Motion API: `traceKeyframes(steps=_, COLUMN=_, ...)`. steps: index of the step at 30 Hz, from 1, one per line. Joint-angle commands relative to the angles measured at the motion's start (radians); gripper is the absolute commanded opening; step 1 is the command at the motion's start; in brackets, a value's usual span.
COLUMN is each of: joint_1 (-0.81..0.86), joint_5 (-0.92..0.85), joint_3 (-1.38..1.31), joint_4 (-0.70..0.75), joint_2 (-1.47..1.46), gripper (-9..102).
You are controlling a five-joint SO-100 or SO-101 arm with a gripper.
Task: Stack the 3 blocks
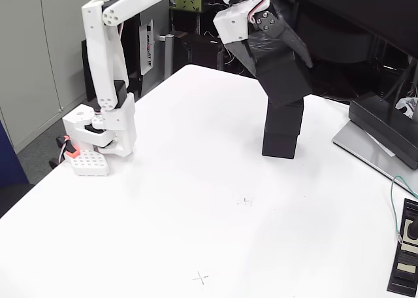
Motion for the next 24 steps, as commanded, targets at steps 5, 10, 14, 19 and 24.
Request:
traceKeyframes(steps=5, joint_1=-0.190, joint_5=0.124, joint_3=-0.043, joint_4=0.000, joint_2=0.031, gripper=1)
traceKeyframes(steps=10, joint_1=-0.236, joint_5=0.187, joint_3=-0.046, joint_4=-0.002, joint_2=-0.011, gripper=1)
traceKeyframes(steps=14, joint_1=-0.232, joint_5=0.198, joint_3=-0.048, joint_4=-0.002, joint_2=-0.071, gripper=1)
traceKeyframes(steps=19, joint_1=-0.232, joint_5=0.202, joint_3=-0.048, joint_4=-0.003, joint_2=-0.091, gripper=1)
traceKeyframes(steps=24, joint_1=-0.230, joint_5=0.202, joint_3=-0.048, joint_4=-0.003, joint_2=-0.094, gripper=1)
